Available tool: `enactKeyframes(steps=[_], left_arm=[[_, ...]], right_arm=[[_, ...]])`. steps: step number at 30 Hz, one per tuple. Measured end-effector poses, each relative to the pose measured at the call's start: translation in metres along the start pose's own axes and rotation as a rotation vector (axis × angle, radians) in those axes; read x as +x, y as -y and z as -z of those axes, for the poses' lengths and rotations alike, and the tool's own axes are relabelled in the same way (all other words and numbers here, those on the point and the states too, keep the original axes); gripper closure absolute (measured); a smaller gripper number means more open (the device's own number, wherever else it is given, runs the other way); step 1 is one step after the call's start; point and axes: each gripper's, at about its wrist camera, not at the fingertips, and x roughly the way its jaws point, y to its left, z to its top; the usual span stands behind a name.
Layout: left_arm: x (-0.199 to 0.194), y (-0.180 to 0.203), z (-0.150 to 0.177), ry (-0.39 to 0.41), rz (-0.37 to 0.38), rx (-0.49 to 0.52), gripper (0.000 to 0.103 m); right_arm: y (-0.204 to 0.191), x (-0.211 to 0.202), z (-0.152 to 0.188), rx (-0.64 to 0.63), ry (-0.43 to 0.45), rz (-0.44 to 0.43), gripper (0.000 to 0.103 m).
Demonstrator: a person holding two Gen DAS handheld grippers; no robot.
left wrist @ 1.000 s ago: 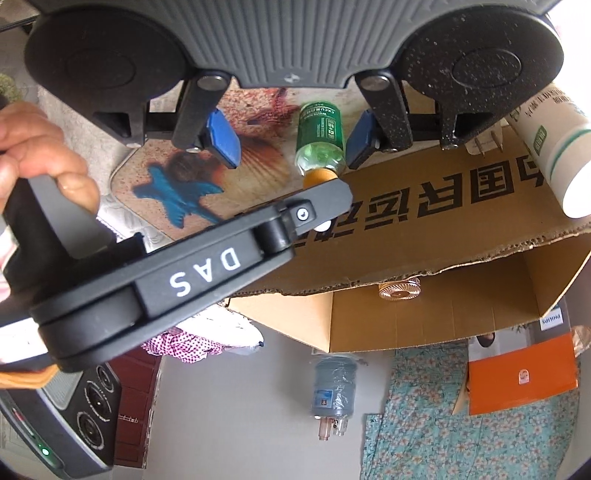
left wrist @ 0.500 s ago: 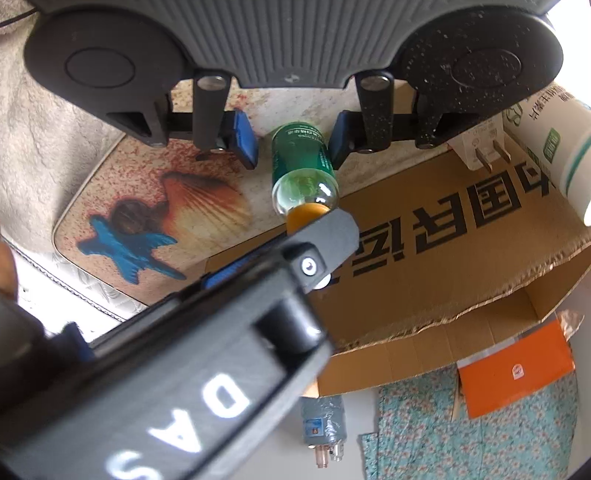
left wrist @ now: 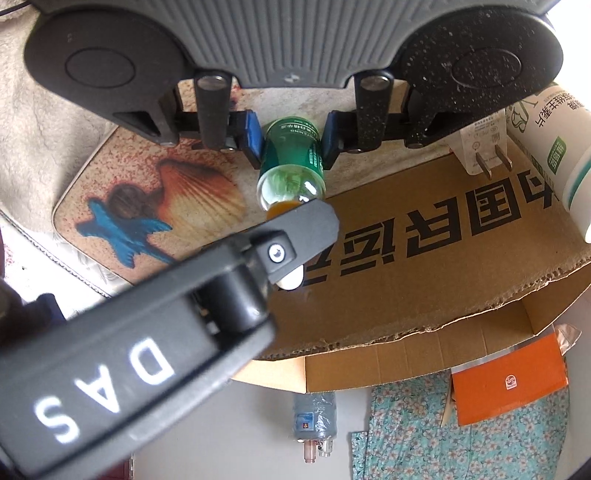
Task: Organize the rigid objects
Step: 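Lift the dropper bottle into the cardboard box and open the right gripper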
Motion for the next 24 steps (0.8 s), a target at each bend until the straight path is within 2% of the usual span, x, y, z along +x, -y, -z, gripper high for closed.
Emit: enactKeyframes(steps=[5, 9, 11, 16, 20, 24], left_arm=[[-0.013, -0.002, -0.006, 0.014, 0.002, -0.006, 0.07], [-0.039, -0.004, -0.019, 0.055, -0.01, -0.005, 0.07], [-0.054, -0.006, -0.03, 0.074, -0.011, -0.017, 0.07], [-0.081, -0.021, -0.073, 0.109, 0.044, -0.086, 0.069], [-0.074, -0.028, -0.109, 0.114, 0.047, -0.09, 0.07], [-0.042, -0.034, -0.142, 0.075, 0.068, -0.097, 0.07]], right_arm=[[-0.005, -0.011, -0.001, -0.01, 0.017, -0.004, 0.081], [-0.014, -0.031, -0.011, -0.026, 0.05, -0.03, 0.082], [-0.02, -0.044, -0.021, -0.047, 0.076, -0.05, 0.082], [-0.031, -0.077, -0.061, -0.118, 0.142, -0.093, 0.081], [-0.023, -0.087, -0.099, -0.136, 0.158, -0.114, 0.081], [0.004, -0.076, -0.134, -0.101, 0.149, -0.111, 0.081]])
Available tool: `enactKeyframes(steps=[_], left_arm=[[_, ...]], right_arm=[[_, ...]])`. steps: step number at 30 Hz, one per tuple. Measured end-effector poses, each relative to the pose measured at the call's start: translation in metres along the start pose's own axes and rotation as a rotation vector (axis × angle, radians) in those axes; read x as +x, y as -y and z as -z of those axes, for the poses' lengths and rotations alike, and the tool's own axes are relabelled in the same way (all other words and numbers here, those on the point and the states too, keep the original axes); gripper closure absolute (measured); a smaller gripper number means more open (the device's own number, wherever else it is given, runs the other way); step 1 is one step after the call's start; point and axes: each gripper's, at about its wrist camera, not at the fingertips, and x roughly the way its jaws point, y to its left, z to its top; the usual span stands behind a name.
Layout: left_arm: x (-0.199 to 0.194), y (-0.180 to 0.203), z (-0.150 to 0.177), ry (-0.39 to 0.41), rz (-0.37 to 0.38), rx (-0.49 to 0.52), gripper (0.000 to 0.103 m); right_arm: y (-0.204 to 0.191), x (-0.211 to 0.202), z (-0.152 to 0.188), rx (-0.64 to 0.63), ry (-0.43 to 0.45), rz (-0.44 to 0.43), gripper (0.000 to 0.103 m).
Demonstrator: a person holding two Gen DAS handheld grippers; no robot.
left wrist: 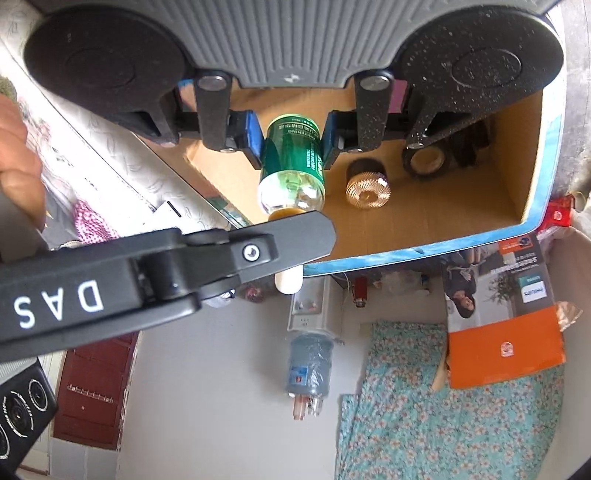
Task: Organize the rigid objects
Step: 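Lift the dropper bottle into the cardboard box and open the right gripper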
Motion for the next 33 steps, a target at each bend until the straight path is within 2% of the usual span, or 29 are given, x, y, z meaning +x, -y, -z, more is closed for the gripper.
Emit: enactKeyframes(steps=[5, 14, 17, 23, 30, 33], left_arm=[[0.058, -0.004, -0.025, -0.092, 0.018, -0.013, 0.07], [0.142, -0.011, -0.037, -0.255, 0.012, -0.034, 0.069], [0.157, -0.012, -0.04, -0.304, 0.005, -0.031, 0.069], [0.165, -0.022, -0.044, -0.365, 0.034, -0.111, 0.065], [0.167, -0.024, -0.044, -0.37, 0.033, -0.118, 0.065], [0.168, -0.024, -0.045, -0.37, 0.028, -0.118, 0.064]], right_arm=[[0.057, 0.026, -0.018, 0.081, -0.034, 0.025, 0.081], [0.137, 0.087, -0.019, 0.158, -0.114, 0.066, 0.082], [0.148, 0.107, -0.019, 0.158, -0.136, 0.074, 0.082], [0.158, 0.133, -0.021, 0.118, -0.173, 0.112, 0.082], [0.154, 0.151, -0.021, 0.014, -0.21, 0.182, 0.081], [0.149, 0.15, -0.025, -0.018, -0.198, 0.208, 0.081]])
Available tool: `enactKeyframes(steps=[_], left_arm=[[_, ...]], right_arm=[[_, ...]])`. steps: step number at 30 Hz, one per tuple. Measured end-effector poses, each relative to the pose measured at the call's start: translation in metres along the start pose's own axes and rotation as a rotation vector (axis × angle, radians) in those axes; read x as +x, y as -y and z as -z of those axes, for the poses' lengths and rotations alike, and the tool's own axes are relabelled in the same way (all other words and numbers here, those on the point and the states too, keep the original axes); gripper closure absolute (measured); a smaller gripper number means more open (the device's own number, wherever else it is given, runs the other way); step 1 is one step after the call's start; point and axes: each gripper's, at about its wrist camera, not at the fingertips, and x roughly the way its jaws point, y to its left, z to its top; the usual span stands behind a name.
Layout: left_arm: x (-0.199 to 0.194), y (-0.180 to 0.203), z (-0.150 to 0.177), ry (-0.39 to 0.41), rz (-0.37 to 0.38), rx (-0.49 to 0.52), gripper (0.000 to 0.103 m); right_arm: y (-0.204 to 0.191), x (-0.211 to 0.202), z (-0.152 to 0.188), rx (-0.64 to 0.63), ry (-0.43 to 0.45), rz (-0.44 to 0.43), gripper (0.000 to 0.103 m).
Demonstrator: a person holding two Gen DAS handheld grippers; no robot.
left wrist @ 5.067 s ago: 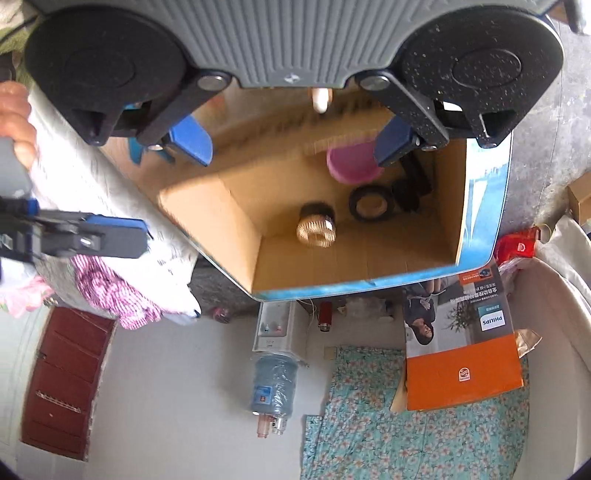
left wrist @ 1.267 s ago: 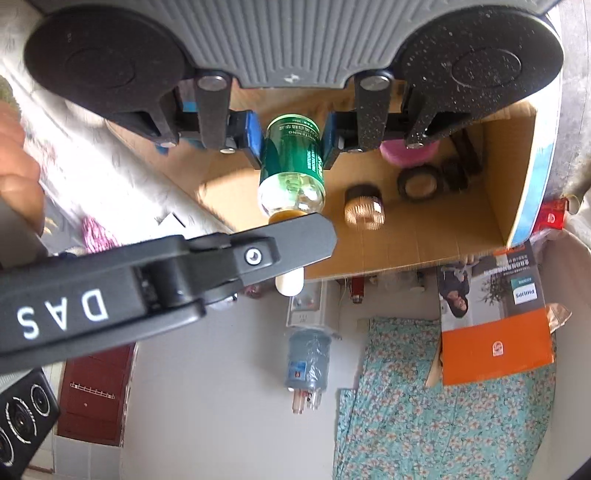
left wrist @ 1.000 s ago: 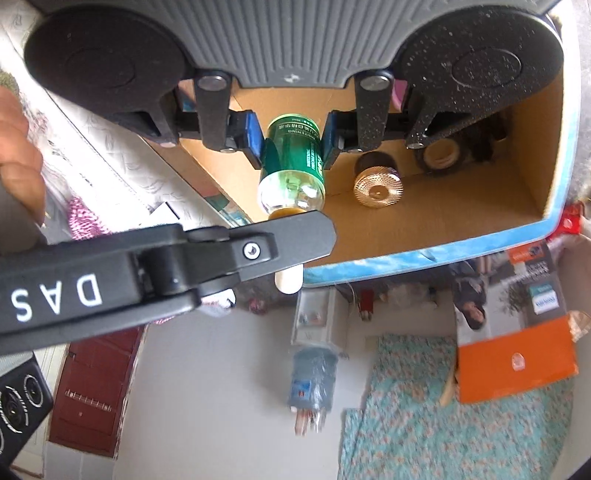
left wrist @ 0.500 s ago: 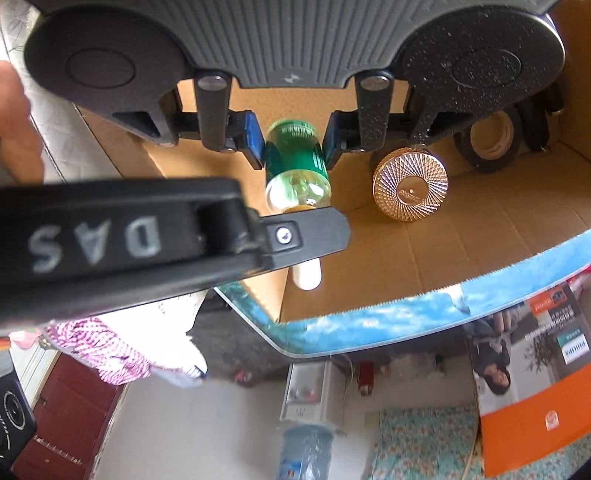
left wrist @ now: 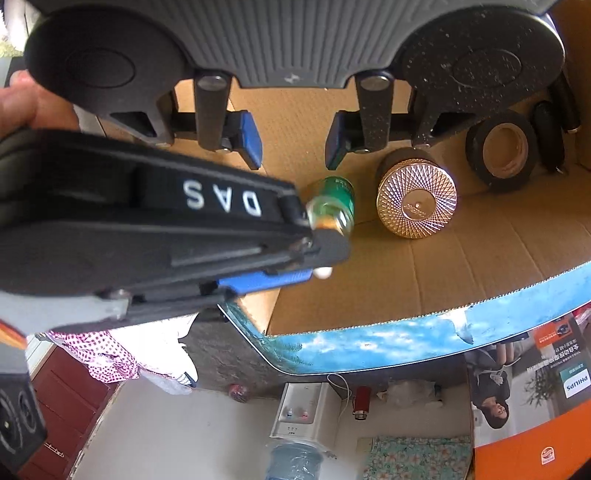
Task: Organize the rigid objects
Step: 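Lift the dropper bottle into the cardboard box and open the right gripper, then move the right gripper back out to the white charger plug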
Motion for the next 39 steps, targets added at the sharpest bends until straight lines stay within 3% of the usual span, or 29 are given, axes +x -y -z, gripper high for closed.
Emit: enactKeyframes(steps=[11, 17, 20, 25, 28, 31, 34, 39], left_arm=[[-0.025, 0.006, 0.004, 0.069, -0.021, 0.009, 0.039], [-0.073, 0.015, 0.021, 0.158, 0.008, 0.033, 0.021], [-0.102, 0.018, 0.04, 0.206, 0.023, 0.055, 0.01], [-0.147, 0.019, 0.081, 0.282, 0.015, 0.082, 0.003], [-0.162, 0.009, 0.109, 0.315, 0.021, 0.027, 0.0], [-0.164, -0.003, 0.138, 0.317, -0.038, -0.032, 0.0], [-0.161, -0.014, 0.166, 0.287, -0.038, -0.09, 0.0], [-0.165, -0.028, 0.213, 0.334, -0.087, -0.171, 0.0]], right_arm=[[0.0, -0.047, 0.004, 0.077, 0.083, 0.008, 0.069], [-0.012, -0.121, 0.031, 0.125, 0.223, 0.016, 0.046], [-0.025, -0.159, 0.053, 0.138, 0.298, 0.018, 0.024], [-0.054, -0.209, 0.105, 0.137, 0.429, 0.053, 0.002], [-0.066, -0.223, 0.138, 0.193, 0.463, 0.005, 0.001], [-0.08, -0.224, 0.165, 0.241, 0.462, -0.027, 0.001], [-0.102, -0.215, 0.183, 0.205, 0.45, 0.061, 0.001], [-0.14, -0.187, 0.195, 0.075, 0.367, 0.211, 0.001]])
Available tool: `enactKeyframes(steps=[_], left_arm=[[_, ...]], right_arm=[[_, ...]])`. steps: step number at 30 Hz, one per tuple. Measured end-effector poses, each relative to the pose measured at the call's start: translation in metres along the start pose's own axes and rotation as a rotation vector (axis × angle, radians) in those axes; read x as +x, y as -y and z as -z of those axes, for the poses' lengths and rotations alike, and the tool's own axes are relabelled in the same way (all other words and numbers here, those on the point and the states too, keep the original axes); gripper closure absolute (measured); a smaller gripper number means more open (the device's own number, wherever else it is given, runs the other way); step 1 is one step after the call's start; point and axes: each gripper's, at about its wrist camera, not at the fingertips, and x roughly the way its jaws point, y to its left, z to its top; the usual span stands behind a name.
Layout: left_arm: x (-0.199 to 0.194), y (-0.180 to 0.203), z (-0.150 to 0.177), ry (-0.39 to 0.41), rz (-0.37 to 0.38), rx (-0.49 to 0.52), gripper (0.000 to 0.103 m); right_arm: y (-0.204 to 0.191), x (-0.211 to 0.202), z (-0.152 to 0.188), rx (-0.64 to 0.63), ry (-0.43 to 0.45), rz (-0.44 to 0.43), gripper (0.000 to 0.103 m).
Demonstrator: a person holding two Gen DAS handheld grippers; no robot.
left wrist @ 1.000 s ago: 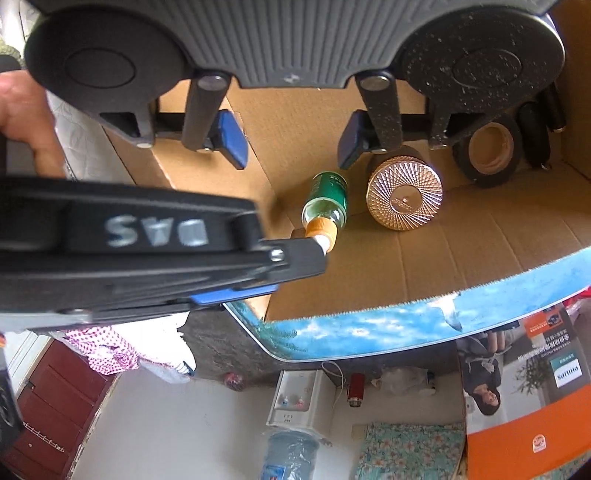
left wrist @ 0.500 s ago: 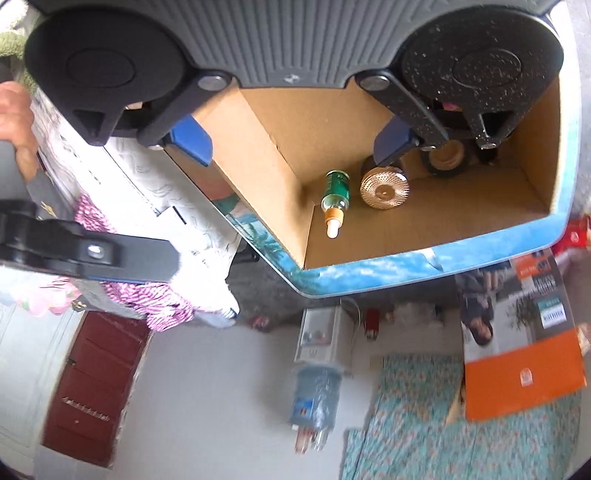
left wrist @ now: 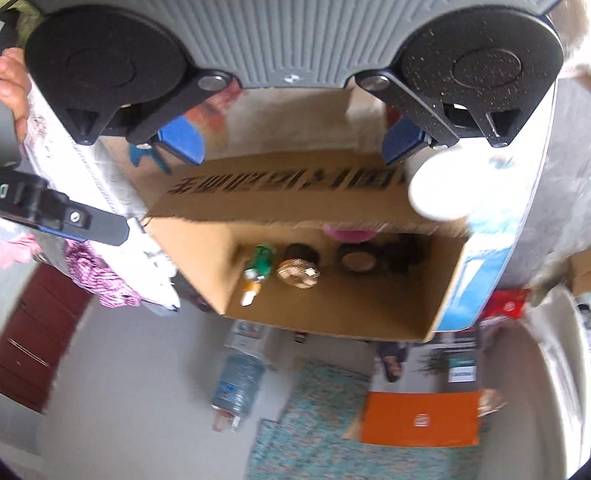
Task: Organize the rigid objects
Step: 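Move the right gripper back out to the white charger plug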
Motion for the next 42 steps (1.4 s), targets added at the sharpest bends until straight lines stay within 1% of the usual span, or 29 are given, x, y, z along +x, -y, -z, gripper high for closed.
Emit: enactKeyframes(steps=[3, 7, 10, 12, 14, 16, 19, 21, 24, 27, 29, 32, 34, 36, 37, 39, 40, 42], left_arm=[[-0.006, -0.011, 0.016, 0.018, -0.019, -0.016, 0.0], [-0.004, -0.027, 0.025, 0.0, 0.012, -0.077, 0.0], [-0.004, -0.035, 0.03, 0.011, 0.033, -0.108, 0.0], [-0.003, -0.038, 0.032, 0.014, 0.031, -0.121, 0.0], [-0.001, -0.041, 0.036, 0.016, 0.032, -0.125, 0.0], [0.001, -0.042, 0.04, 0.019, 0.031, -0.118, 0.0], [0.005, -0.04, 0.046, 0.024, 0.01, -0.078, 0.0], [0.007, -0.039, 0.048, 0.024, 0.011, -0.051, 0.0], [0.013, -0.037, 0.052, 0.011, 0.006, -0.014, 0.0], [0.021, -0.03, 0.058, -0.01, -0.017, 0.064, 0.0], [0.024, -0.025, 0.062, -0.016, -0.024, 0.115, 0.0], [0.026, -0.019, 0.066, 0.002, -0.029, 0.162, 0.0], [0.028, -0.016, 0.066, 0.02, -0.042, 0.176, 0.001], [0.031, -0.014, 0.066, 0.029, -0.06, 0.191, 0.003], [0.033, -0.012, 0.066, 0.029, -0.068, 0.2, 0.004], [0.038, -0.01, 0.066, 0.029, -0.074, 0.214, 0.009], [0.041, -0.008, 0.067, 0.027, -0.078, 0.218, 0.011], [0.045, -0.006, 0.067, 0.024, -0.081, 0.221, 0.02]], right_arm=[[-0.015, 0.006, 0.006, -0.061, -0.029, 0.008, 0.001], [-0.026, 0.012, 0.011, -0.083, -0.067, 0.037, 0.001], [-0.031, 0.017, 0.013, -0.145, -0.103, 0.06, 0.001], [-0.033, 0.016, 0.015, -0.181, -0.103, 0.077, 0.001], [-0.029, 0.015, 0.018, -0.176, -0.095, 0.075, 0.001], [-0.021, 0.013, 0.021, -0.13, -0.083, 0.026, 0.001], [-0.009, 0.014, 0.026, -0.021, -0.071, -0.095, 0.001], [-0.005, 0.019, 0.028, 0.053, -0.071, -0.152, 0.001], [-0.006, 0.036, 0.031, 0.134, -0.11, -0.217, 0.001], [-0.011, 0.055, 0.034, 0.194, -0.156, -0.281, 0.001], [-0.018, 0.066, 0.036, 0.21, -0.173, -0.305, 0.001], [-0.028, 0.081, 0.039, 0.217, -0.206, -0.348, 0.002], [-0.035, 0.091, 0.04, 0.223, -0.23, -0.385, 0.005], [-0.042, 0.101, 0.041, 0.222, -0.258, -0.413, 0.014], [-0.045, 0.107, 0.041, 0.222, -0.272, -0.425, 0.017], [-0.05, 0.118, 0.042, 0.23, -0.301, -0.448, 0.029], [-0.052, 0.124, 0.043, 0.239, -0.315, -0.461, 0.031], [-0.054, 0.134, 0.046, 0.254, -0.344, -0.478, 0.042]])
